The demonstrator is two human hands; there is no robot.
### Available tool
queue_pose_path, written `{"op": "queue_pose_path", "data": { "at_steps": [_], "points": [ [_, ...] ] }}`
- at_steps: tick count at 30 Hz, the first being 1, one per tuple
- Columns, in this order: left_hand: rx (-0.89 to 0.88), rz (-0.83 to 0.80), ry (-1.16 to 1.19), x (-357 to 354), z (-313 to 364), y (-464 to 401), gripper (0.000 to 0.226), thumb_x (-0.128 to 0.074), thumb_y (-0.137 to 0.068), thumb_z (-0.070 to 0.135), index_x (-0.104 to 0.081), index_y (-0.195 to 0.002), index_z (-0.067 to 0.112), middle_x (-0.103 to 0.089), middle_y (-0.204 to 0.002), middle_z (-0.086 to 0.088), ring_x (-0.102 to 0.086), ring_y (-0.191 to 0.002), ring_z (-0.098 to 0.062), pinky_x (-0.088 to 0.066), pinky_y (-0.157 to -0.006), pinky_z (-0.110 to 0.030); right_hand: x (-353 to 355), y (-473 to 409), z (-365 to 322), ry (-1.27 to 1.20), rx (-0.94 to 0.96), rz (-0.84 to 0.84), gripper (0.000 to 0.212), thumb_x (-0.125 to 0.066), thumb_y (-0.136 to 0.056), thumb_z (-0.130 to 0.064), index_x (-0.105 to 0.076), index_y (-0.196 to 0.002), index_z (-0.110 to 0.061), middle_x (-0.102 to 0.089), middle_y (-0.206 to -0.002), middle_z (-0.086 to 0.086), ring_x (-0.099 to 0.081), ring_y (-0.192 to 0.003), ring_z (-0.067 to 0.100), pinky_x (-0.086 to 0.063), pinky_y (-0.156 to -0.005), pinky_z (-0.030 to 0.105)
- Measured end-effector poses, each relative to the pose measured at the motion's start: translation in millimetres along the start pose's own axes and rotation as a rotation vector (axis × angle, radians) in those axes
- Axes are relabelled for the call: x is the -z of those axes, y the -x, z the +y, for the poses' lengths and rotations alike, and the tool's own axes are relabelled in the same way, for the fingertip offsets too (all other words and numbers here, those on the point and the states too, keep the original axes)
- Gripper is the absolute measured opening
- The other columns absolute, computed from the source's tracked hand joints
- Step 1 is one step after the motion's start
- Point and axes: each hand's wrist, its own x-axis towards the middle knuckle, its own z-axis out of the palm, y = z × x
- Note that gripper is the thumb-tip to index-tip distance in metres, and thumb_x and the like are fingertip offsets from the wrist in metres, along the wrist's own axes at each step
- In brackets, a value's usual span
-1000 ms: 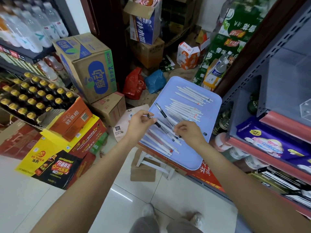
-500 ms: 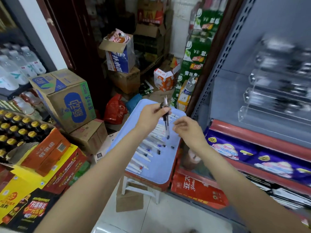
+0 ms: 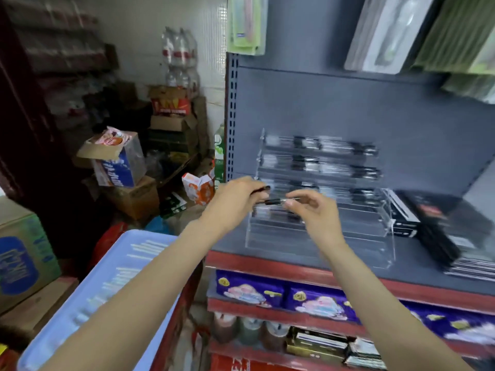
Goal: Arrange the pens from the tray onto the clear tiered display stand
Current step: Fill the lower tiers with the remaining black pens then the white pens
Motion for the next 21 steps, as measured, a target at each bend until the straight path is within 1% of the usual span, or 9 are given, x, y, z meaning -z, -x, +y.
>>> {"op": "queue_pose_path", "data": {
  "at_steps": [3,6,9,11,14,15,18,19,21],
  "points": [
    [0.095,0.156,-0.166,-7,13,-16,0.026,-0.039,-0.099,0.032,-0.059,-0.114,0.025,-0.051,-0.089,0.0,-0.055,-0.097,-0.026,-0.035,-0.08,-0.036,41,-16,14,-0.046,-0.047,0.115,0.009,-0.067,-0.081,0.001,-0.069,-0.088,-0.004,-0.071,-0.079,0.006,-0.069,-0.072,0.009,-0.051,-0.07,0.014],
    [0.104,0.051,-0.146,-18,22,-27,0.036,-0.034,-0.1,0.026,-0.046,-0.134,0.019,-0.048,-0.101,-0.009,-0.049,-0.101,-0.032,-0.041,-0.083,-0.04,66,-29,25,-0.027,-0.065,0.129,0.008,-0.065,-0.083,0.0,-0.069,-0.089,-0.004,-0.07,-0.088,0.013,-0.068,-0.08,0.018,-0.052,-0.07,0.013],
    [0.122,-0.065,-0.036,-36,25,-30,0.045,-0.033,-0.099,0.014,-0.031,-0.144,0.012,-0.033,-0.096,-0.005,-0.044,-0.094,-0.03,-0.031,-0.073,-0.032,73,-40,37,0.059,-0.058,0.07,0.009,-0.064,-0.083,0.003,-0.069,-0.088,-0.002,-0.069,-0.094,0.016,-0.068,-0.081,0.023,-0.055,-0.076,0.018],
    [0.134,-0.05,0.059,-43,24,-28,0.042,-0.035,-0.099,0.011,-0.037,-0.141,0.009,-0.037,-0.099,-0.004,-0.045,-0.096,-0.027,-0.028,-0.075,-0.022,73,-46,45,0.181,-0.045,0.048,0.009,-0.066,-0.083,-0.001,-0.071,-0.087,-0.006,-0.071,-0.095,0.012,-0.068,-0.086,0.024,-0.054,-0.086,0.027],
    [0.173,0.025,0.154,-43,23,-25,0.032,-0.046,-0.095,0.008,-0.051,-0.127,0.007,-0.056,-0.108,-0.008,-0.053,-0.101,-0.021,-0.033,-0.079,-0.016,72,-54,49,0.35,-0.006,0.02,0.01,-0.067,-0.083,-0.006,-0.072,-0.091,-0.009,-0.071,-0.096,0.005,-0.064,-0.086,0.014,-0.046,-0.082,0.009],
    [0.194,0.052,0.187,-42,23,-25,0.026,-0.051,-0.093,0.008,-0.055,-0.119,0.007,-0.059,-0.106,-0.005,-0.055,-0.1,-0.018,-0.035,-0.079,-0.014,71,-56,50,0.391,0.008,0.014,0.011,-0.067,-0.083,-0.007,-0.073,-0.093,-0.01,-0.071,-0.096,0.003,-0.063,-0.084,0.011,-0.045,-0.082,0.008],
    [0.215,0.091,0.233,-40,24,-25,0.015,-0.057,-0.09,0.009,-0.06,-0.105,0.007,-0.061,-0.096,0.002,-0.056,-0.092,-0.011,-0.037,-0.081,-0.012,71,-59,51,0.424,0.024,0.013,0.011,-0.068,-0.083,-0.01,-0.073,-0.093,-0.012,-0.07,-0.092,-0.003,-0.062,-0.08,0.008,-0.046,-0.093,0.024],
    [0.219,0.093,0.24,-40,24,-26,0.015,-0.058,-0.09,0.01,-0.061,-0.104,0.008,-0.061,-0.094,0.004,-0.056,-0.091,-0.009,-0.039,-0.083,-0.014,71,-60,51,0.424,0.03,0.009,0.011,-0.068,-0.083,-0.01,-0.074,-0.092,-0.013,-0.069,-0.089,-0.005,-0.062,-0.079,0.008,-0.045,-0.092,0.022],
    [0.228,0.095,0.249,-41,24,-27,0.014,-0.058,-0.09,0.012,-0.062,-0.103,0.01,-0.062,-0.093,0.005,-0.058,-0.09,-0.009,-0.044,-0.085,-0.02,71,-60,53,0.421,0.035,-0.009,0.01,-0.069,-0.082,-0.01,-0.074,-0.091,-0.013,-0.068,-0.087,-0.006,-0.061,-0.077,0.007,-0.042,-0.081,0.006]
  ]
}}
